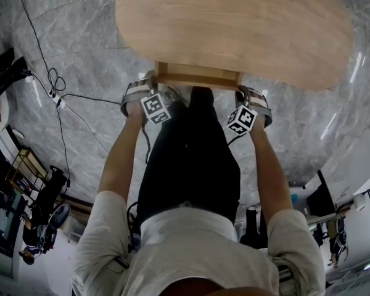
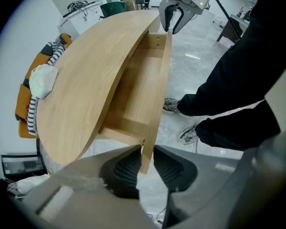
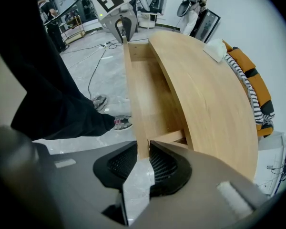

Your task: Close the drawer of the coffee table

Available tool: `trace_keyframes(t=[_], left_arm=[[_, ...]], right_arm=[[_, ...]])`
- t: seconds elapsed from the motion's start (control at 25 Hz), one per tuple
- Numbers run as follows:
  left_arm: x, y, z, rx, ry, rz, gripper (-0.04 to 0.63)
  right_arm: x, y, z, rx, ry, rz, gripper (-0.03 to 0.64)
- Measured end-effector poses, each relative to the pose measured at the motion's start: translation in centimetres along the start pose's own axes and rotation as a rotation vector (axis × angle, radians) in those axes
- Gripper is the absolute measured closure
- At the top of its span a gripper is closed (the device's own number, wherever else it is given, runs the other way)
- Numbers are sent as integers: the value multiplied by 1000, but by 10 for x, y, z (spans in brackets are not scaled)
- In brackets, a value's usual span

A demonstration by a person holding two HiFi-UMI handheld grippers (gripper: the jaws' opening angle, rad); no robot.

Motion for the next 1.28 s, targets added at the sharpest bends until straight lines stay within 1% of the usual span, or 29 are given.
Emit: trace_keyframes(t=[0.2,0.6,1.08,1.28], left_arm=[[12,0,-3,5,-17,14,490],[29,-7,-6,7,-41,51,485],[27,-8,-7,15,-53,128,476],[32,-7,-12,13,-54,137,476]], right_arm=[[-12,-4,-3,-1,31,-2,529],[-30,-4,-5,-23,51,-24,526],[-30,1,-5,-42,75,-81,520],[-37,-2,-9,-41,90,-110,517]])
Point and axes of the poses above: the fingertips, and each gripper's own axes: z backward along the fingers, x to its left, y out of its underside, the point moved 5 cm from there along z, backward along the fingers, and after that the axes turned 10 degrees about -x, right-handed, at the moved point
